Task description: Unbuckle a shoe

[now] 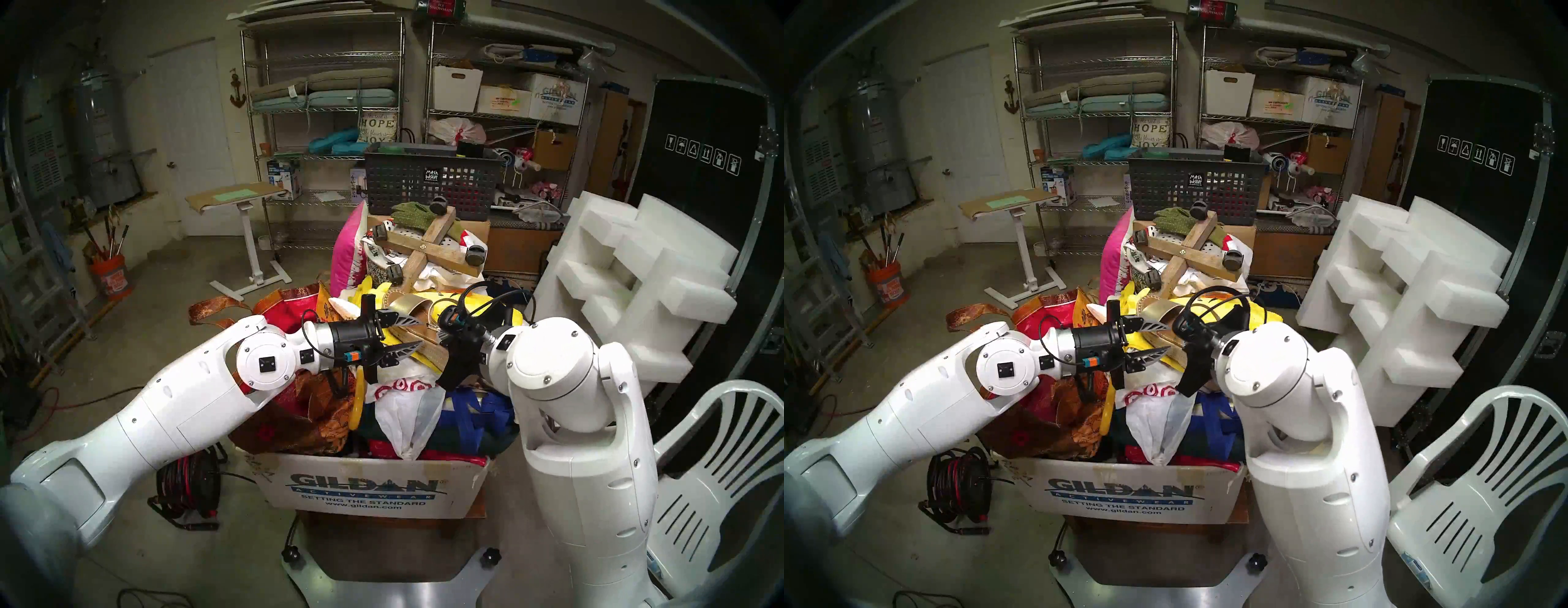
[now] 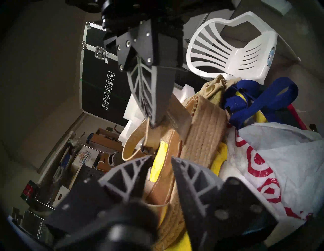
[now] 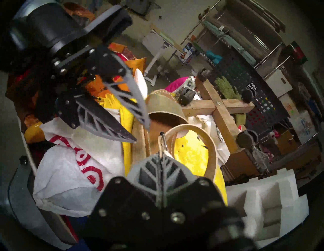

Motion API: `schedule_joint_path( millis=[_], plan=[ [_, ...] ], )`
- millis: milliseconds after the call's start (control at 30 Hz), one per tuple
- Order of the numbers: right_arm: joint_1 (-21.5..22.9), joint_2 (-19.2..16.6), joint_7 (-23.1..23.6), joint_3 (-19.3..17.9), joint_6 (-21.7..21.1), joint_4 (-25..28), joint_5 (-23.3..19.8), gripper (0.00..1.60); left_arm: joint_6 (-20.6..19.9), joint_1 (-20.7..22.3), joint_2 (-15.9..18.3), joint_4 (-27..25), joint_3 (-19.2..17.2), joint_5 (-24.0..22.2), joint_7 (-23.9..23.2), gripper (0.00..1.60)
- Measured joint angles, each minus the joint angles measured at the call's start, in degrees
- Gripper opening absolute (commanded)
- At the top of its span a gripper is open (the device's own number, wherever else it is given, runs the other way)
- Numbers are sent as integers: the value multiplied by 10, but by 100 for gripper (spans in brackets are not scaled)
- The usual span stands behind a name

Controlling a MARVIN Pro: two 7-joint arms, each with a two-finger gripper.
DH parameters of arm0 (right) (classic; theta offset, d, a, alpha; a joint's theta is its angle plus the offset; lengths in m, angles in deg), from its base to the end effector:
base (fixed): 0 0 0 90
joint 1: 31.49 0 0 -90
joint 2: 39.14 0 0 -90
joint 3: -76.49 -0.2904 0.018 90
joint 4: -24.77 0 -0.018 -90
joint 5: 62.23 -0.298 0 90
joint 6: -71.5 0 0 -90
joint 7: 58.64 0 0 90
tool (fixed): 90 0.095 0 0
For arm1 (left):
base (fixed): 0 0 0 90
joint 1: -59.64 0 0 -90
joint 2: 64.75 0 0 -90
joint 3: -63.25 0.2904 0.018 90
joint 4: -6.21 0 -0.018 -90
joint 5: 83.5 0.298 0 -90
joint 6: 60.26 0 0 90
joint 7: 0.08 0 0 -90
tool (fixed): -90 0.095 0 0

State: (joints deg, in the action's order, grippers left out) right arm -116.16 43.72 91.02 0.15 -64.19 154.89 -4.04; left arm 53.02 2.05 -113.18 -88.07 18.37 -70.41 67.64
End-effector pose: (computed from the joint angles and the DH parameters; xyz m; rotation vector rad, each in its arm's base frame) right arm 0.3410 0.0735 -0.1370 2.1604 1.2580 1.5239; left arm 0.4221 -0.0633 -0.2014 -0.9668 2.1725 -2.0326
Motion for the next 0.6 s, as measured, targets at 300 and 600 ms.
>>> schedule_joint_path(
  millis=[300, 600],
  plan=[
    [9, -13, -22, -6, -21, 4, -35, 0, 3, 4, -3, 9, -3, 0, 0, 67],
    [8, -33, -36, 3, -34, 12, -63, 0, 4, 15, -13, 27, -5, -6, -1, 64]
  ],
)
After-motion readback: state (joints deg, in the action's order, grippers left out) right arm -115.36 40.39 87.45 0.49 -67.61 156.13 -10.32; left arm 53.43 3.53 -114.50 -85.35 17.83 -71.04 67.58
